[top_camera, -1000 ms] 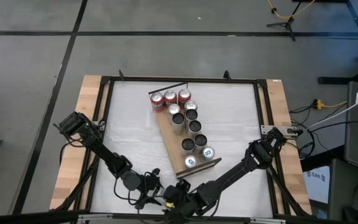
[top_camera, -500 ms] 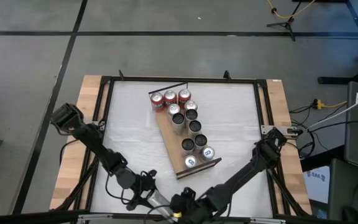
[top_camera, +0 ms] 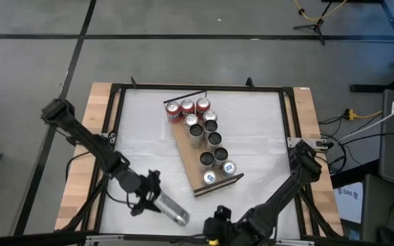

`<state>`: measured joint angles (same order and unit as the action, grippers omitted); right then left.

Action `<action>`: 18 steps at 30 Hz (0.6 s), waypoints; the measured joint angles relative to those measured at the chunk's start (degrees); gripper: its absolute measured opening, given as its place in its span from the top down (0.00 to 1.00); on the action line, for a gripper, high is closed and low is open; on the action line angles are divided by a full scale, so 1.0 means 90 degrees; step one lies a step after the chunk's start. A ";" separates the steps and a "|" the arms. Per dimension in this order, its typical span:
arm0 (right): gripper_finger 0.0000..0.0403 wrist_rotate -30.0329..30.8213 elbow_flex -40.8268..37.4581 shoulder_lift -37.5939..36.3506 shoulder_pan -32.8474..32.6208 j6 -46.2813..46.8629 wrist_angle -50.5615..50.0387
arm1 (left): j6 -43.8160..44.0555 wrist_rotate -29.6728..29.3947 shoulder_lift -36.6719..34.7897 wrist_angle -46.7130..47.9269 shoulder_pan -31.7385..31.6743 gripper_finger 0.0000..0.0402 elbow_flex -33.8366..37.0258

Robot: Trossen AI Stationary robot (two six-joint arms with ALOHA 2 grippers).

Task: Place canned beverage on shelf
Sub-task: Align the yellow soda can with the other yellow soda can

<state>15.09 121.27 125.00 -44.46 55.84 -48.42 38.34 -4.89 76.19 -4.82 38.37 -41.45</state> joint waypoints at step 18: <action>0.09 0.1042 -0.0002 -0.0528 0.0060 -0.1585 -0.1162 | 0.1380 -0.0355 -0.1527 0.8079 -0.1541 0.41 -0.2817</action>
<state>24.47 121.25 120.25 -43.91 41.58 -58.87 50.77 -8.08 62.44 67.90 24.50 -66.81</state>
